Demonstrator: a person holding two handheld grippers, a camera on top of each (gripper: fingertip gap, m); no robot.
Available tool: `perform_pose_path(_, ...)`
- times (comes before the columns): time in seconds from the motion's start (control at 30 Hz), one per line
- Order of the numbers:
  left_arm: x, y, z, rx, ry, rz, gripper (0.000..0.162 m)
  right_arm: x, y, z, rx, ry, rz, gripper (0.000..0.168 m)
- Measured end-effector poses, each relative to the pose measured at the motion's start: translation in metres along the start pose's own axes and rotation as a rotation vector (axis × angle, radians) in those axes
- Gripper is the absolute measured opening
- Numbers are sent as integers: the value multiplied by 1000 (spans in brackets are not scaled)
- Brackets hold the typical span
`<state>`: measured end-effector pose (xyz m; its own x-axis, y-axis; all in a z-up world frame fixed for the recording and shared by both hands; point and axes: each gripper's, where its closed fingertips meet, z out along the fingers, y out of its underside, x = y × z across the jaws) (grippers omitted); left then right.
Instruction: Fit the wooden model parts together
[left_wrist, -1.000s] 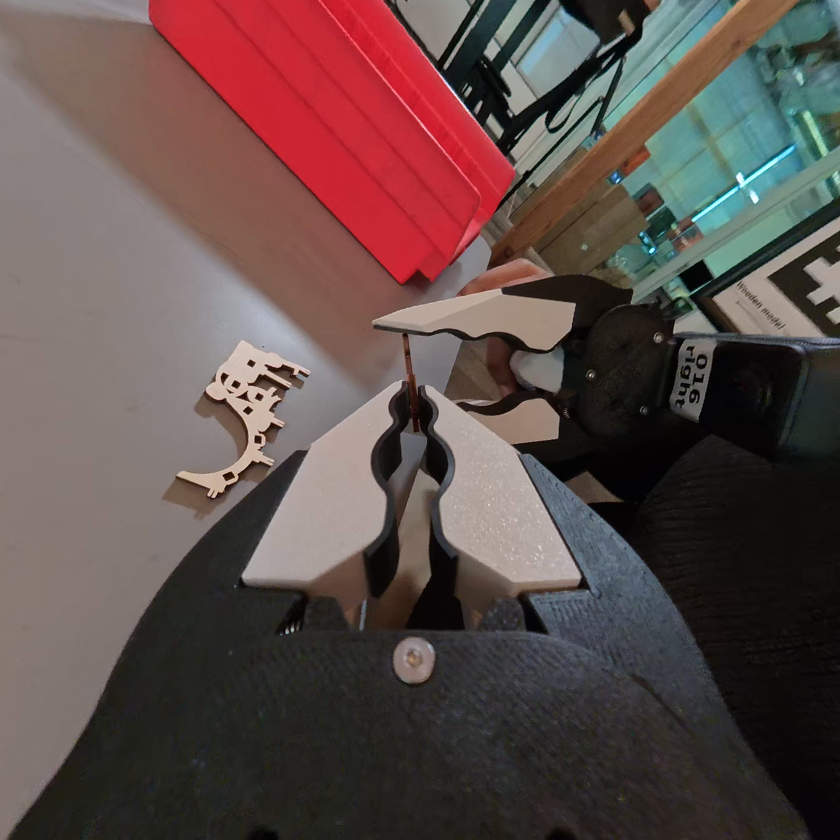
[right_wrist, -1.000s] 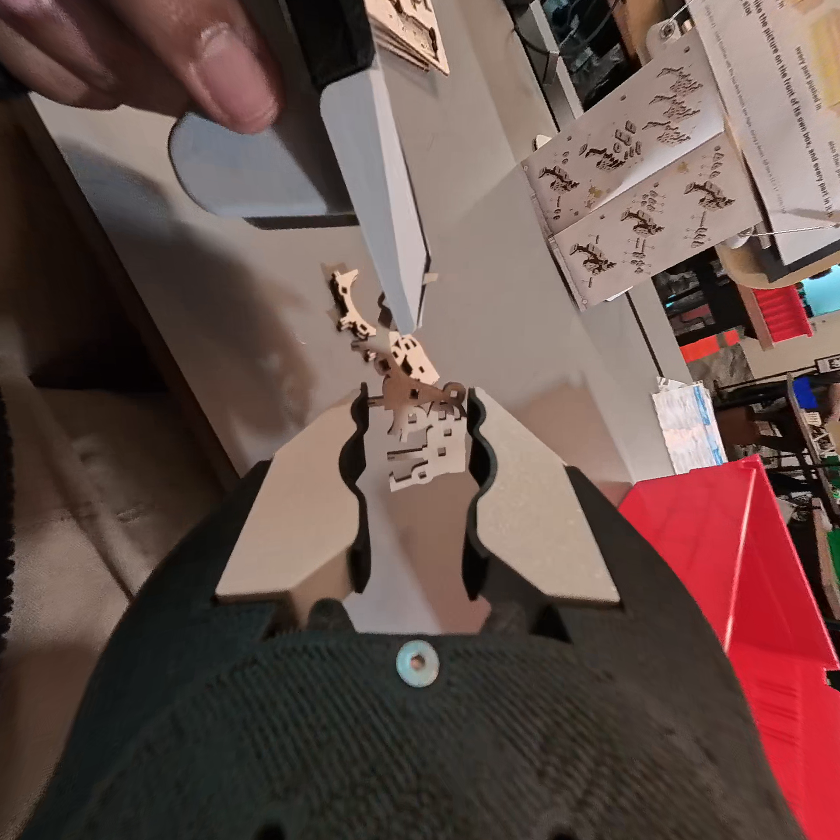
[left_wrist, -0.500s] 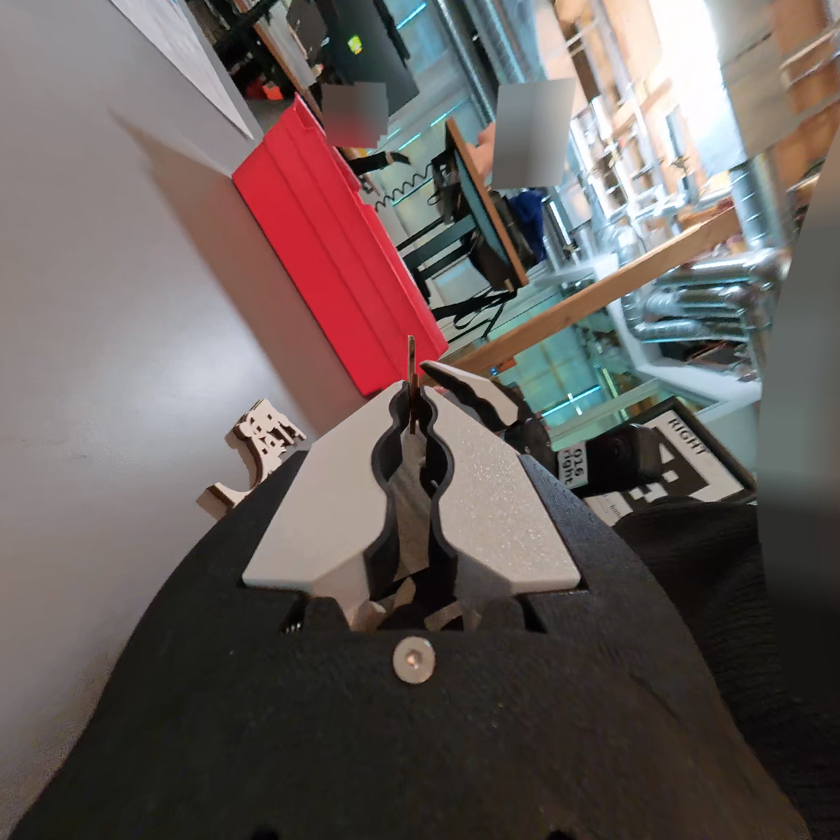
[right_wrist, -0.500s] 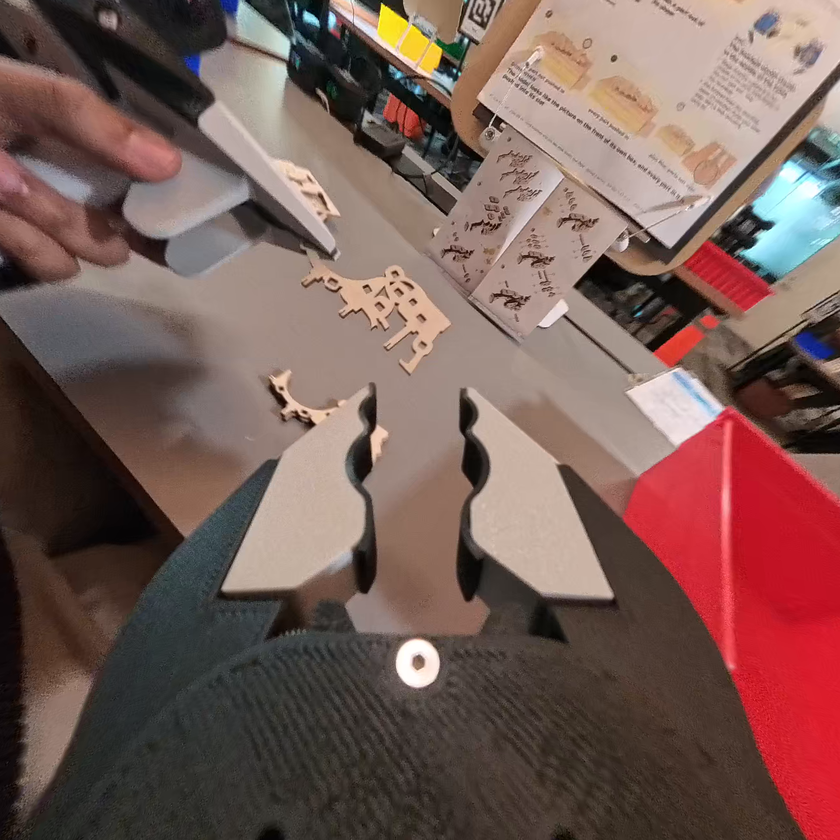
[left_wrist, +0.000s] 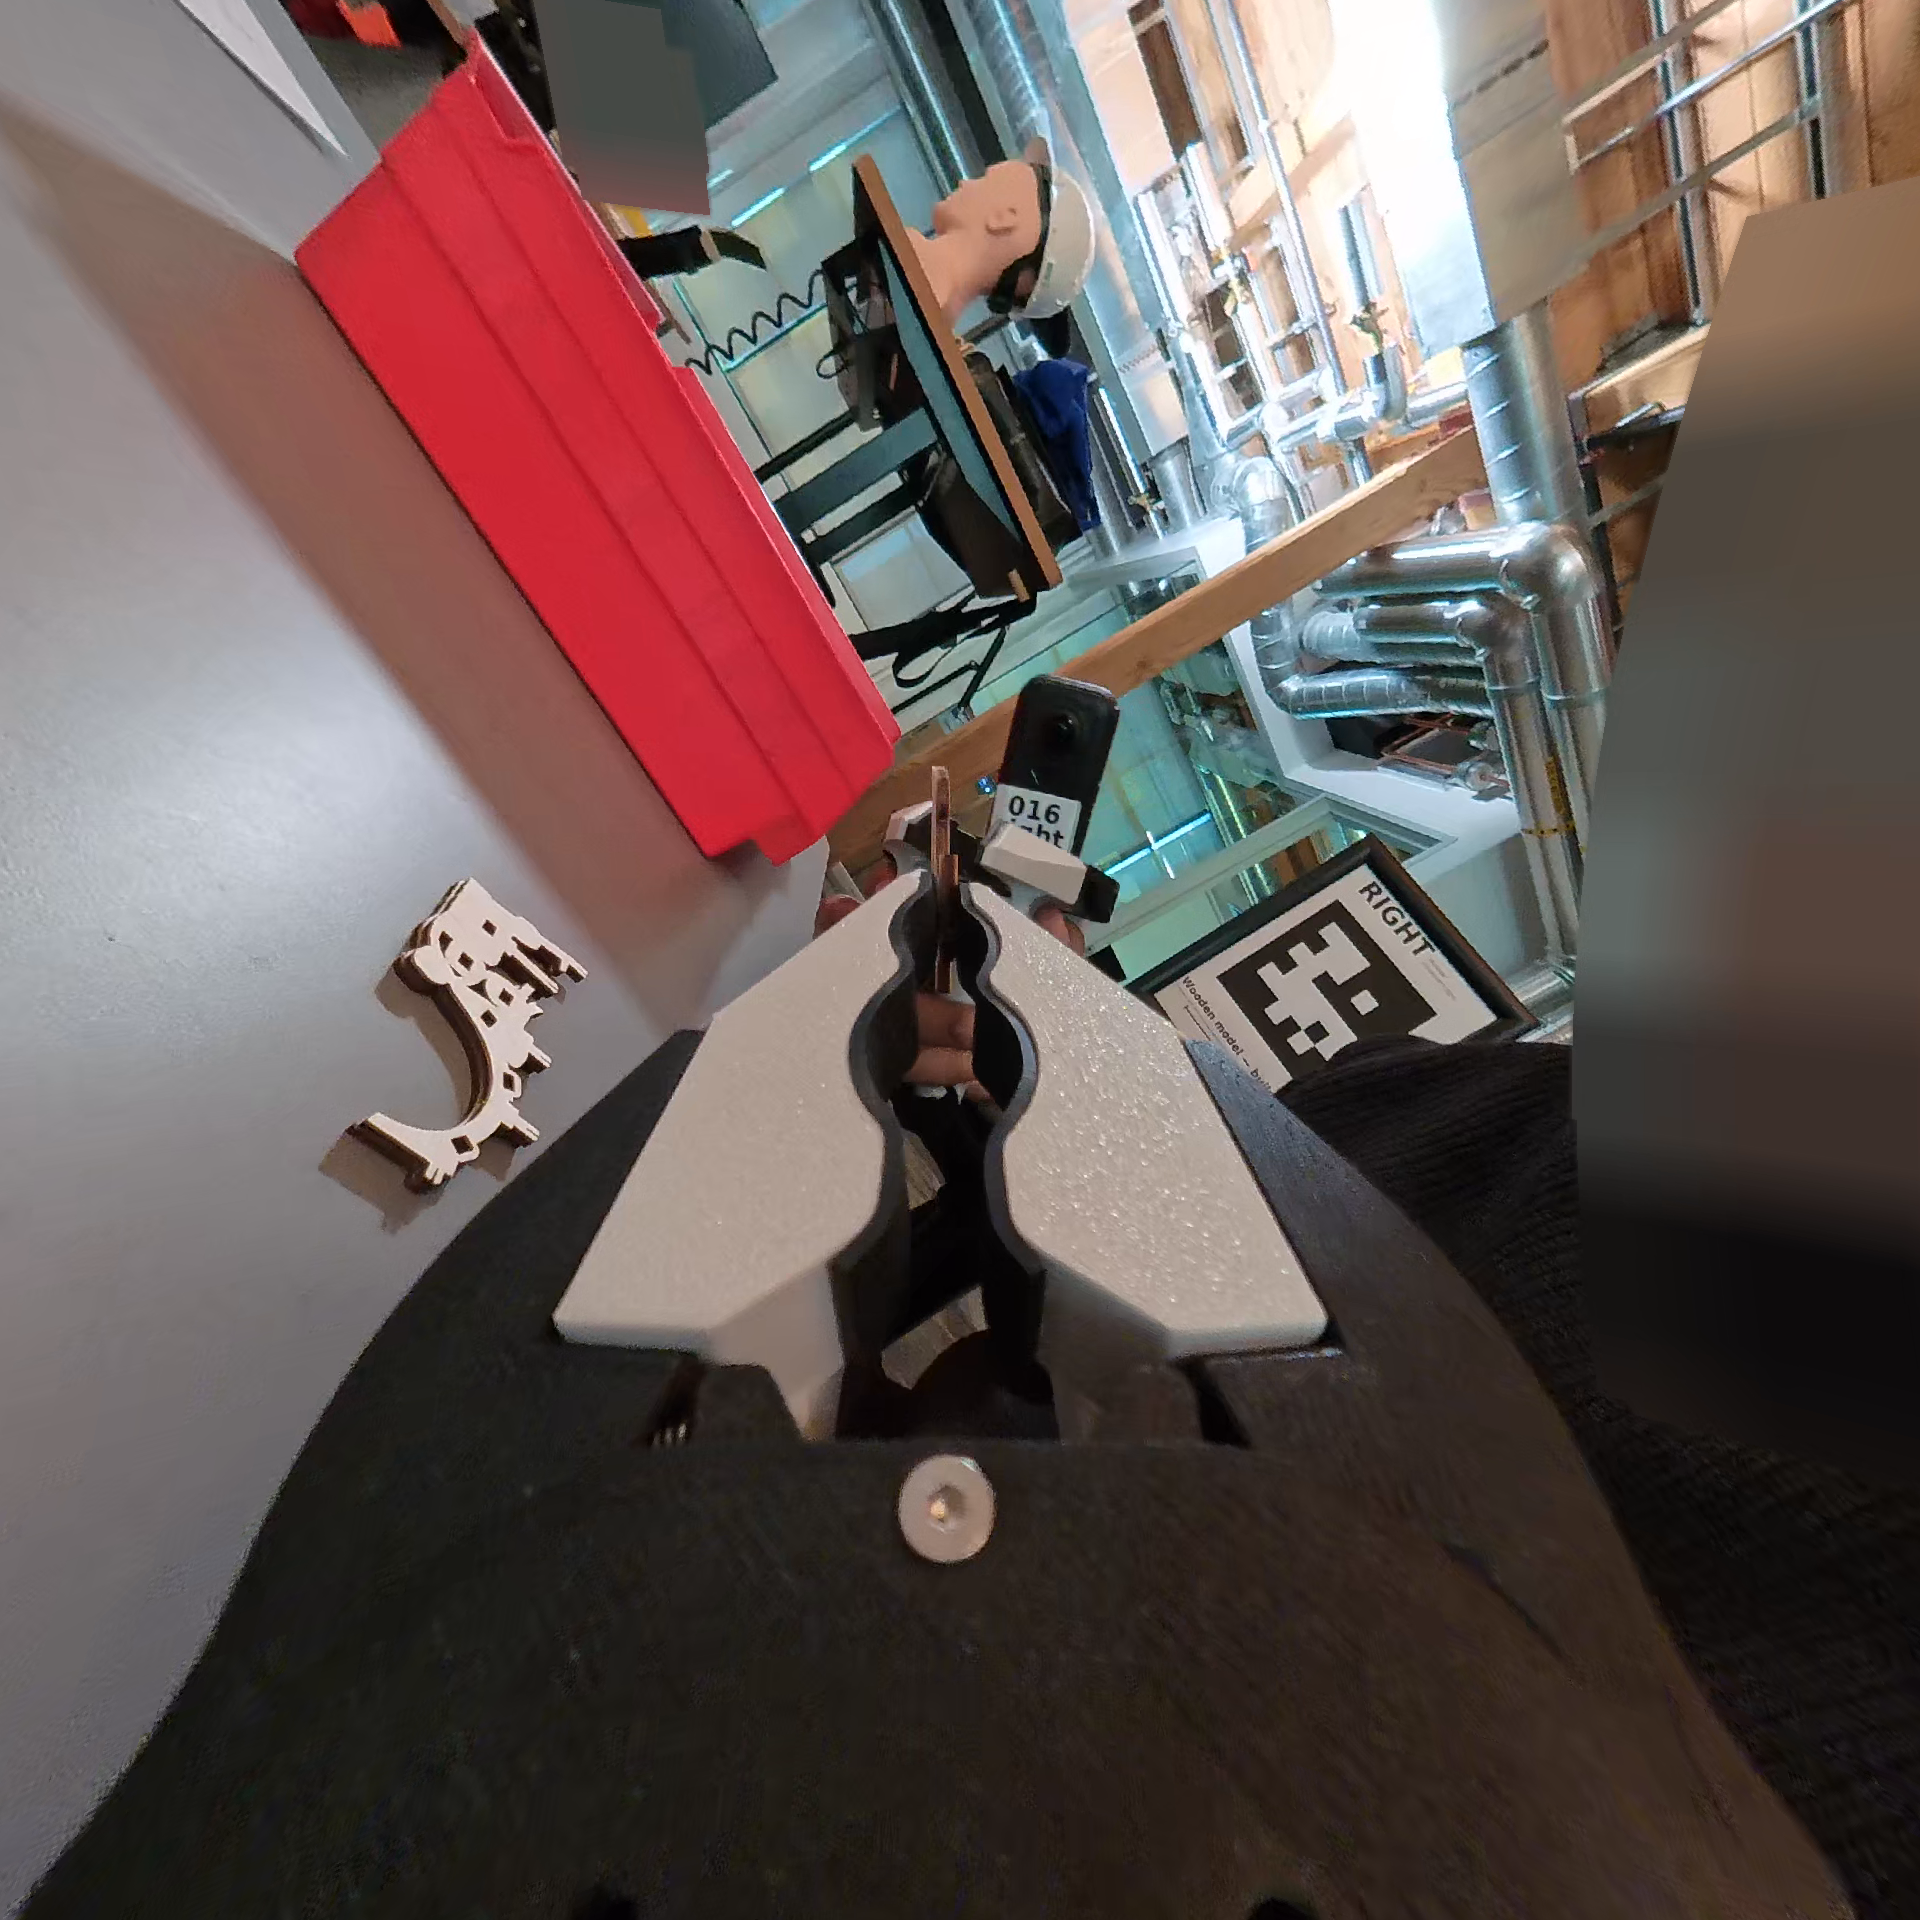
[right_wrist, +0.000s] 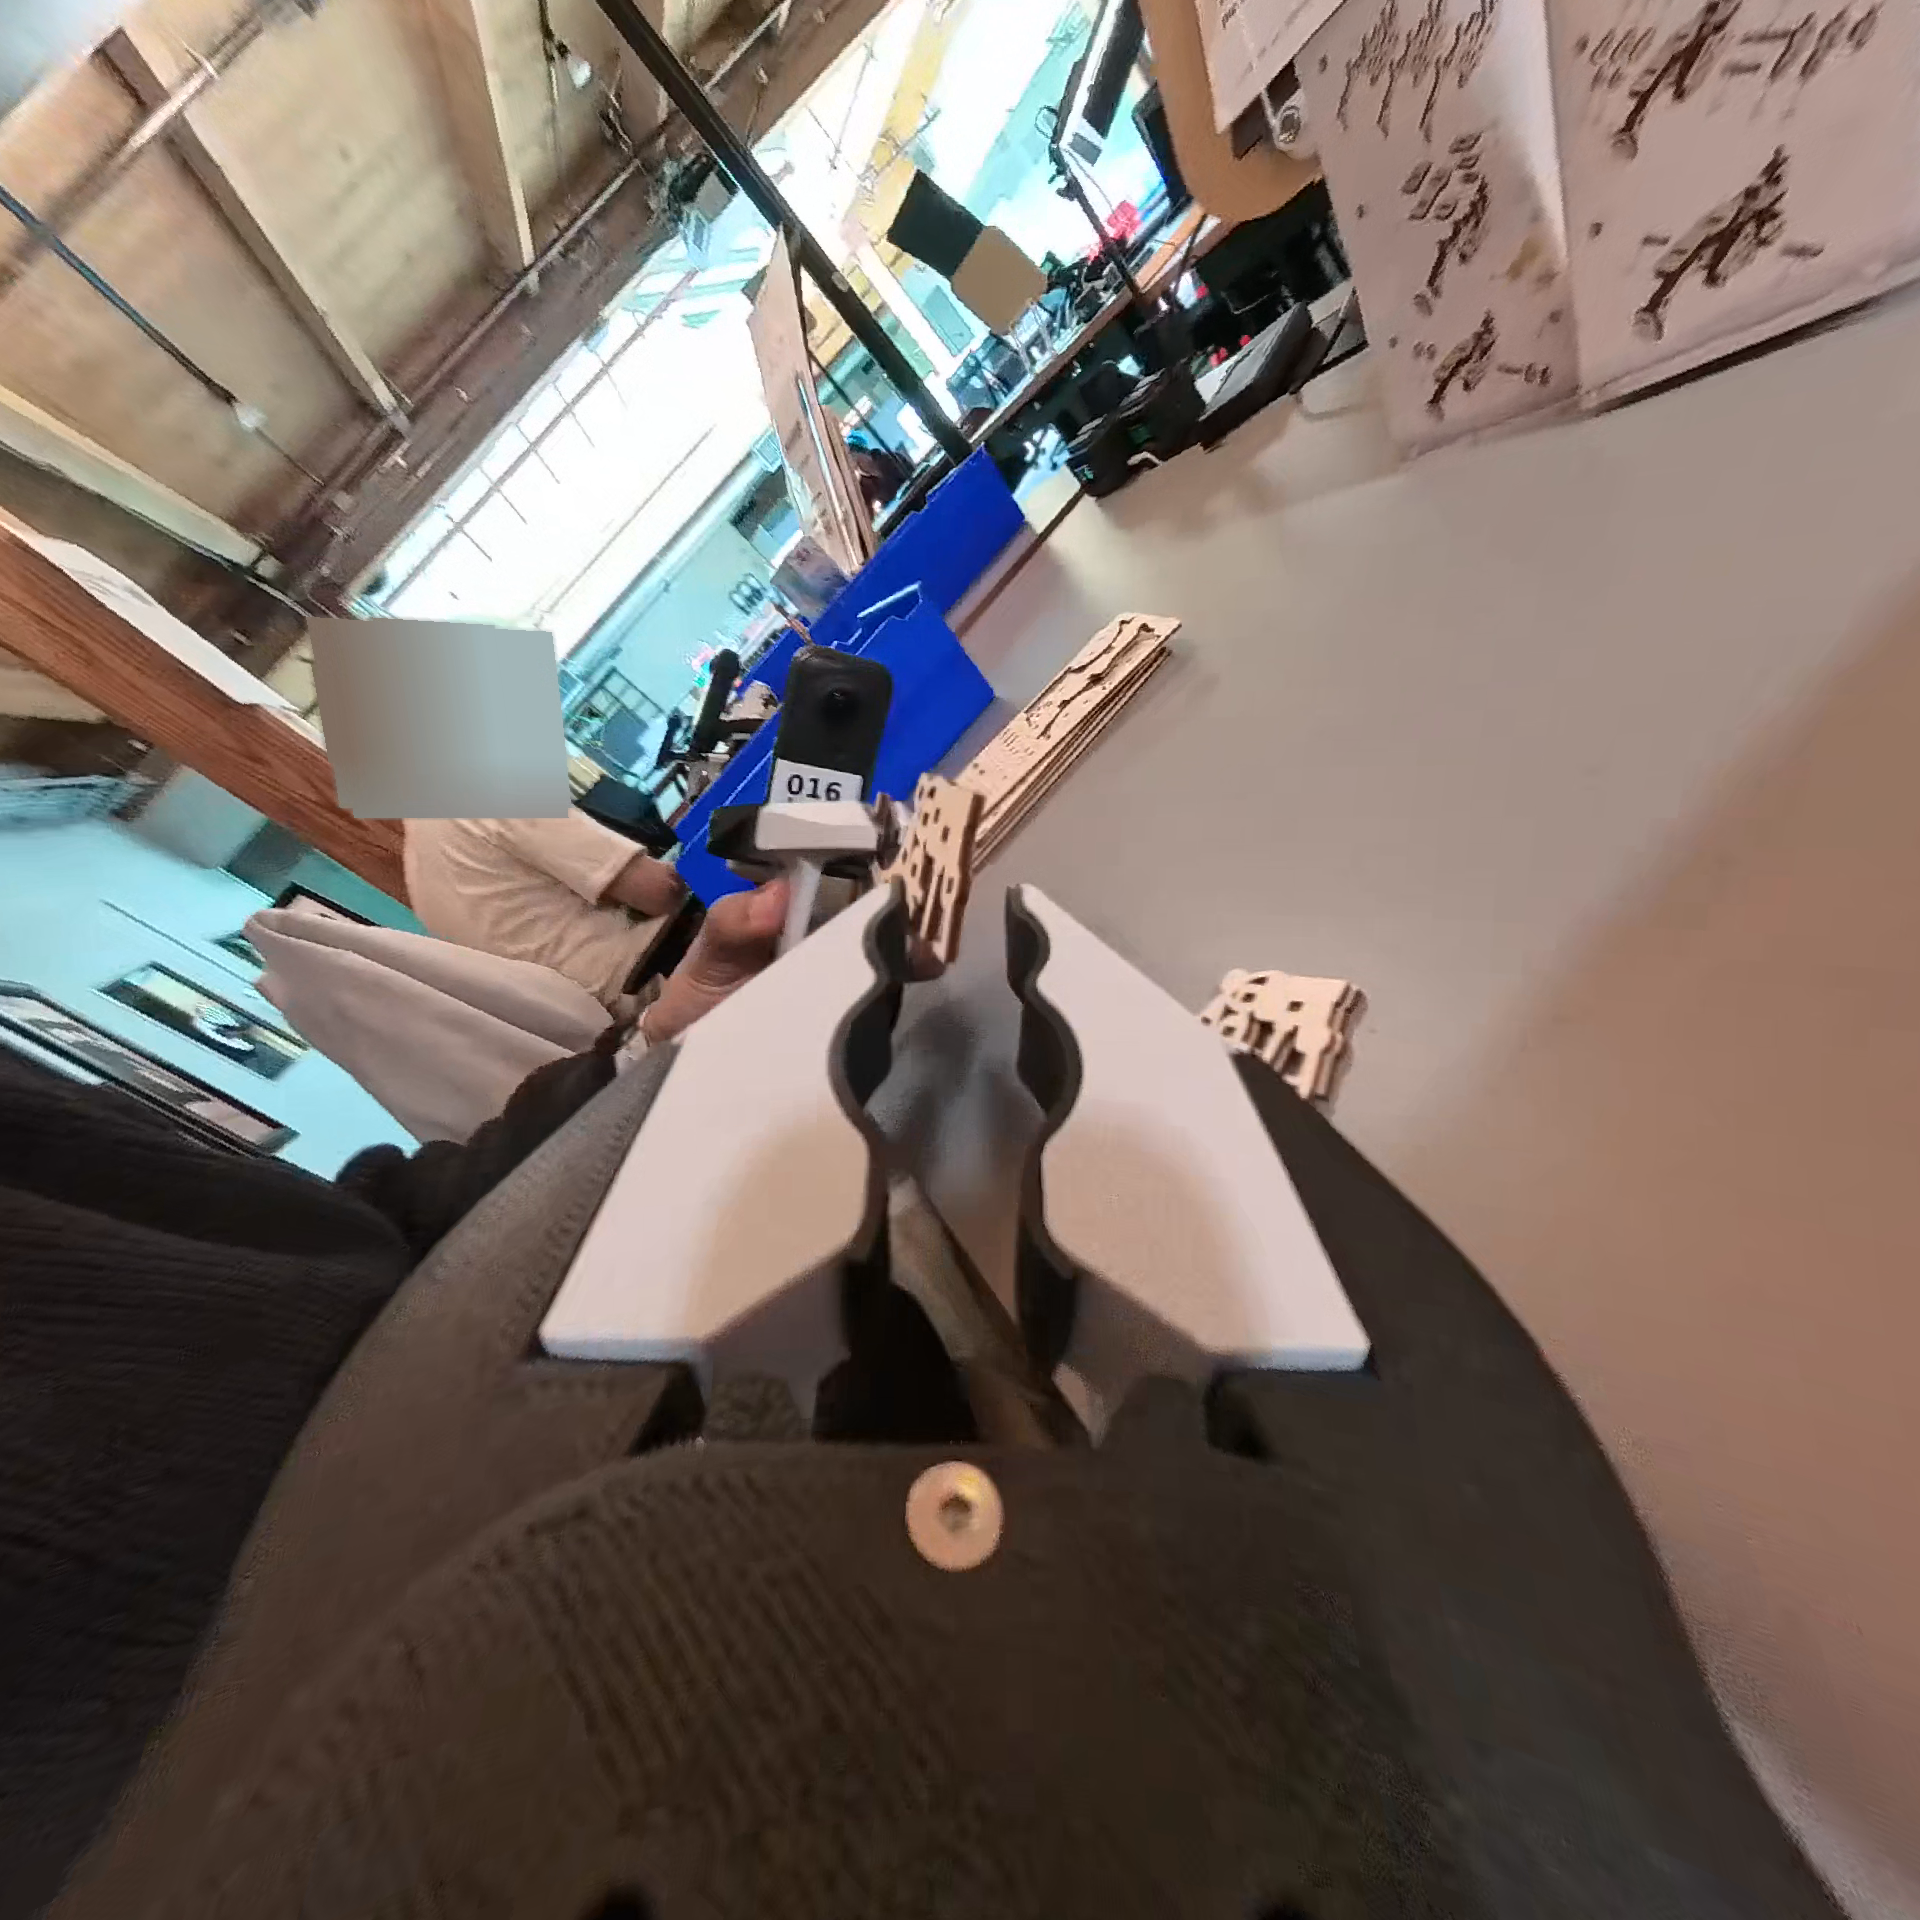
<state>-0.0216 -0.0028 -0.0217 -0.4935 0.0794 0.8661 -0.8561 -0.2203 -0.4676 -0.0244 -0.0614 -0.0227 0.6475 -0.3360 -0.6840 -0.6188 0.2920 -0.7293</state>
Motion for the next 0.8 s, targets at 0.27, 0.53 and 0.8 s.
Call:
perform_pose_path(0.27, -2, 13, 7, -63, 28, -16, 0, 1, 5, 1, -28, -34, 46, 3)
perform_pose_path(0.53, -22, -9, -14, -21, -146, 65, 39, 12, 0, -3, -33, -44, 82, 1)
perform_pose_path(0.8, -37, 6, -36, -158, -384, 229, 37, 20, 48, 9, -310, -56, 145, 1)
